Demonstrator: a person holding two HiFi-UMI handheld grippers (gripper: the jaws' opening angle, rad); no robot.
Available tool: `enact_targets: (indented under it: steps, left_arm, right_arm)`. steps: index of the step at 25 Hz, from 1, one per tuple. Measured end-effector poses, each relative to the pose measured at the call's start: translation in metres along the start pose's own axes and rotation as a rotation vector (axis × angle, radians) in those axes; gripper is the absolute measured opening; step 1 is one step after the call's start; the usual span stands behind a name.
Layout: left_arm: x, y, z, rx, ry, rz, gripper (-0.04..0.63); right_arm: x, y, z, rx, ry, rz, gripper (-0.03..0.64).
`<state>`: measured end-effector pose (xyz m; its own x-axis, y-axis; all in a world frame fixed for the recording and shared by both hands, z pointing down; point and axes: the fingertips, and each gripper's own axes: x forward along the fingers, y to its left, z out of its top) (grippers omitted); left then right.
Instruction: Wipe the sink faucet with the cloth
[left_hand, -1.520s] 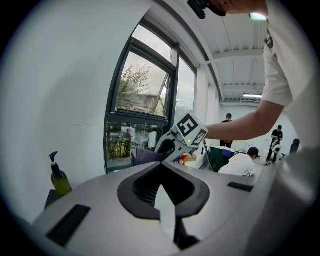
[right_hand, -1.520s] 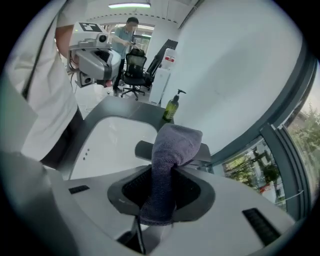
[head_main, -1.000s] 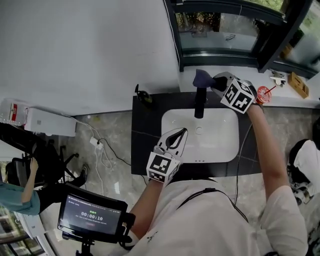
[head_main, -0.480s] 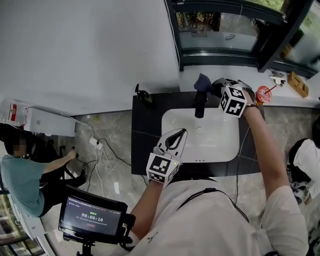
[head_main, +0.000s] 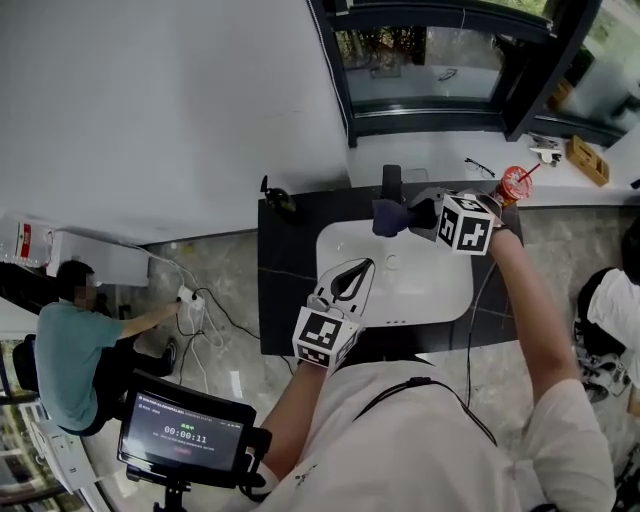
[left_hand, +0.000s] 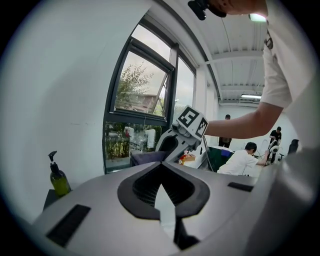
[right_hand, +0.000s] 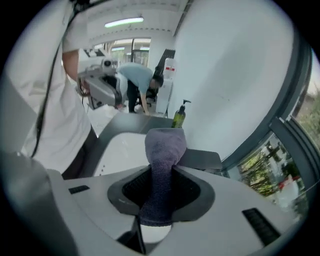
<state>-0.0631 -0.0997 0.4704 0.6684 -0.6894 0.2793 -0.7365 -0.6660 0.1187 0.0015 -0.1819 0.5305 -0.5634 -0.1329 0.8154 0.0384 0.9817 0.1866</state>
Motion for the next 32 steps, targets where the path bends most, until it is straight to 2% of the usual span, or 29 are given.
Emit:
enact_targets:
  steps: [2, 4, 9, 12, 16, 19, 25, 29, 32]
  left_arm:
    - [0.000, -0.001, 0.001, -0.001, 0.000, -0.003, -0.005]
    - [0.000, -0.001, 0.000, -0.001, 0.001, -0.004, -0.005]
    - [-0.002, 0.002, -0.003, -0.005, 0.003, 0.009, -0.005]
    - [-0.006, 0.002, -0.002, -0.008, 0.008, 0.025, -0.005]
    - [-0.012, 0.002, -0.002, -0.012, 0.013, 0.043, -0.005]
    - [-0.014, 0.004, -0.005, -0.016, 0.015, 0.054, -0.005]
    - [-0.013, 0.011, -0.007, -0.014, 0.014, 0.054, -0.005]
    - [-0.006, 0.006, -0.004, -0.005, 0.019, 0.034, -0.005]
    - [-0.002, -0.001, -0.004, 0.000, 0.028, 0.016, -0.005]
  right_arm:
    - [-0.012, -0.007, 0.008, 0.090, -0.091, 0.005, 0.112]
    - [-0.021, -0.027, 0.006, 0.139, -0.122, -0.050, 0.112]
    - [-0.023, -0.084, -0.013, 0.159, -0.081, -0.209, 0.114]
    - [-0.020, -0.111, -0.022, 0.127, -0.020, -0.315, 0.114]
    - [-0.006, -0.127, -0.031, 0.105, 0.068, -0.375, 0.114]
    - [0.006, -0.120, -0.037, 0.078, 0.117, -0.343, 0.114]
    - [0.014, -0.068, -0.026, -0.025, 0.130, -0.151, 0.113]
    - [0.016, -0.031, -0.019, -0.039, 0.097, -0.036, 0.113]
    - [0.016, -0.003, -0.012, 0.009, 0.008, 0.057, 0.112]
